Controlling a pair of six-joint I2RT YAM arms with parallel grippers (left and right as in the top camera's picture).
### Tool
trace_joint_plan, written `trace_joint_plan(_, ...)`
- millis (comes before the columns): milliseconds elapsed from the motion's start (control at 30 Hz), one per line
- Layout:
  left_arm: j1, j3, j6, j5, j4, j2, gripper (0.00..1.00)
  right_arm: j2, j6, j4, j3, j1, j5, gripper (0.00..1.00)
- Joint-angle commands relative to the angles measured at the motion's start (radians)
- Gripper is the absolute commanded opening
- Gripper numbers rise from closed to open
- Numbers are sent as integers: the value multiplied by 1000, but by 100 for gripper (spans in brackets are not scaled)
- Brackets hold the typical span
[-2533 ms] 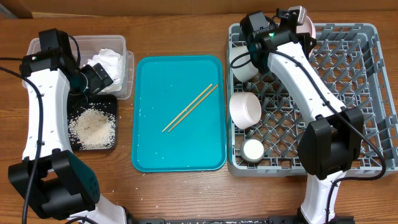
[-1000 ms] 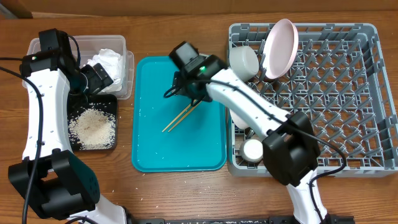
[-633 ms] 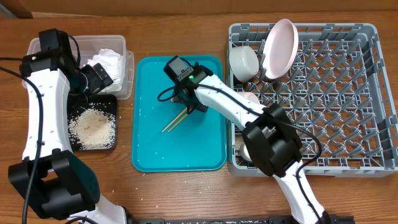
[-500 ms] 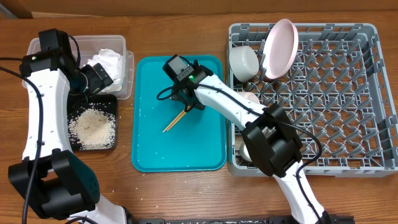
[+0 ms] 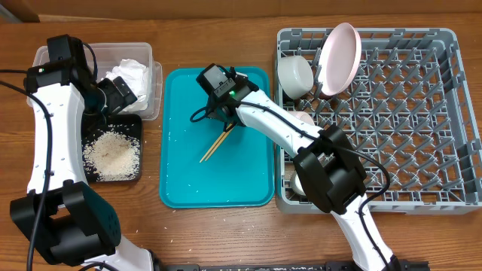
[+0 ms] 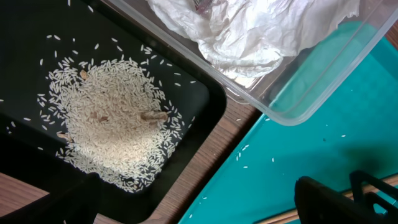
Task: Sort waste into correct bins and load items into the dishwasher
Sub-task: 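Reach the right gripper to the chopsticks on the teal tray and grasp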
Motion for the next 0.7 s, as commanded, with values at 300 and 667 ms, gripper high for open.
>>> trace_joint_plan(300, -3, -3, 16, 7, 0, -18, 100, 34, 76, -15, 8, -3, 5, 65)
trace_joint_plan(667, -3, -3, 15, 7, 0, -18, 100, 37, 123, -91, 8, -3, -27, 46)
